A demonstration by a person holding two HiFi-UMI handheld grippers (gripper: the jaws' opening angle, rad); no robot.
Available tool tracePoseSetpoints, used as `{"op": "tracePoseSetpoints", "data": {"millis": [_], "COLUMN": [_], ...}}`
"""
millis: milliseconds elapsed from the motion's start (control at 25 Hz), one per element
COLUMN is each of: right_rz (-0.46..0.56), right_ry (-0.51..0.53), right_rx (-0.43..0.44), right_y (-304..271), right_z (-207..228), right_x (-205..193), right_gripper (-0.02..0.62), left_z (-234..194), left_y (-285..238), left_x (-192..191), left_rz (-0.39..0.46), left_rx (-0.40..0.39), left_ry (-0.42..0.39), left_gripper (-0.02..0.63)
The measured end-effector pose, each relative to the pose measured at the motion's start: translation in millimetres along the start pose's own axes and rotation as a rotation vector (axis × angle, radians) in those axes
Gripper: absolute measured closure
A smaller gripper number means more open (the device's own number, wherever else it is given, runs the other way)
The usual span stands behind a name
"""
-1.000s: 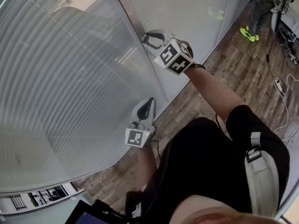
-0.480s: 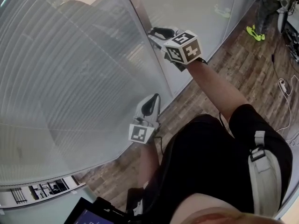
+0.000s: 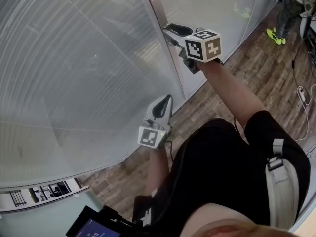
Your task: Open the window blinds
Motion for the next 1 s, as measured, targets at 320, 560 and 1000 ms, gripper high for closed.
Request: {"op": "tracePoseSetpoints", "data": {"millis": [320, 560, 1000], "right_rz": [0.009, -0.054, -0.191], "right_ry": [0.027, 0.339, 1.379], "right_rx": [0.008, 0.046, 0.053], "right_y": [2, 8, 11], "right_z": [-1, -7, -40], "right_x": [0, -4, 4], "right_gripper": [0.472, 0.364, 0.367], "left_z": [3, 3, 0], "left_y": [0, 1, -1], "left_x": [1, -1, -4], "left_rz": [-0.004, -0.004, 0.002], "left_rx": [0.003, 0.009, 0.009], "left_ry": [0.002, 0.006, 0.015], "left_gripper": [0.603, 0.603, 0.603]}}
Point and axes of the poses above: the fingertips, and each gripper's own axes: y backward along the fingers, z to its right, x out of its top, the point moved 9 cm from there along y, backward along the fingers, and after that the axes turned 6 degrees about z, right-handed, at the moved point
